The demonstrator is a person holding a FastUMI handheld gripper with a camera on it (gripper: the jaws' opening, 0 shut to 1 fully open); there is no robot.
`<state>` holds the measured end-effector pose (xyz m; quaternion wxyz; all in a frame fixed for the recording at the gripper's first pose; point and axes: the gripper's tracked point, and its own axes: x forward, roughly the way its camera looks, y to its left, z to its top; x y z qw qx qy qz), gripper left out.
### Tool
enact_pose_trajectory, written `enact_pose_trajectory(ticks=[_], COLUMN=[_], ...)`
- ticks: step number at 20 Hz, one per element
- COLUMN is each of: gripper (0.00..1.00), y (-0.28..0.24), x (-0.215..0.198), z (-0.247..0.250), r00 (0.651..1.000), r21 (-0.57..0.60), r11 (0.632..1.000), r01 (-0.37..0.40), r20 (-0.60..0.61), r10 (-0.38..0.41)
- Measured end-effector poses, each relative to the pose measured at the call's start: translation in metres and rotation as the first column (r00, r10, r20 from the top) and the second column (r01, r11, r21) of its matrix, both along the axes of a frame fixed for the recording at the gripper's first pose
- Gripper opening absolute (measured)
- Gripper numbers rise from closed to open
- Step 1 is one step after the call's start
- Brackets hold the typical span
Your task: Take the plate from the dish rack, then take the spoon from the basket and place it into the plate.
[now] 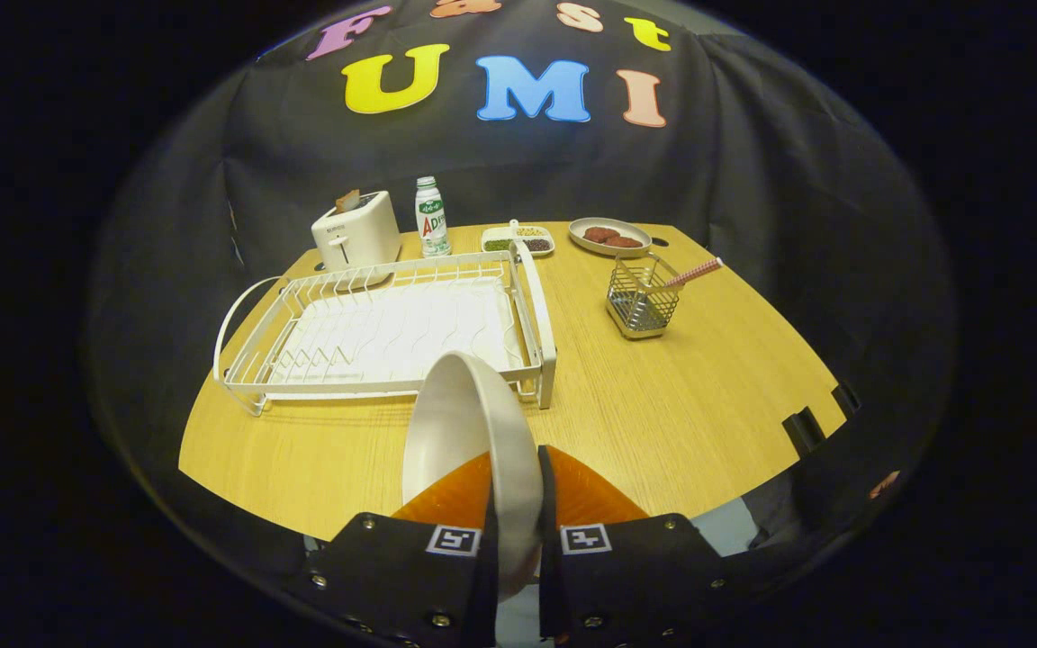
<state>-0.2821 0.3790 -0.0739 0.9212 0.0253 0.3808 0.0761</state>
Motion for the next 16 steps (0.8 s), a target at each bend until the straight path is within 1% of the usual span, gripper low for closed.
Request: enact_pose_trajectory(ticks=[4,9,11,14,15,16], gripper=[0.18,0.21,0.23,0.25,0.25,0.25], y=[0.008,0.007,-0.005,-0.016,-0.014,-0.019], x=[-0.002,0.001,0.005,0.016,0.021,0.027], z=[-0.013,-0.033,-0.043,-0.050,-0.052,-0.054], r00=[0.998,0.991,0.984,0.973,0.972,0.970], r21=[0.117,0.247,0.246,0.276,0.294,0.287], r11=[0.993,0.964,0.958,0.938,0.931,0.931], r01=[0.024,0.096,0.145,0.211,0.218,0.225], r20=[-0.053,-0.114,-0.135,-0.154,-0.154,-0.155], r10=[-0.018,-0.070,-0.114,-0.174,-0.179,-0.186])
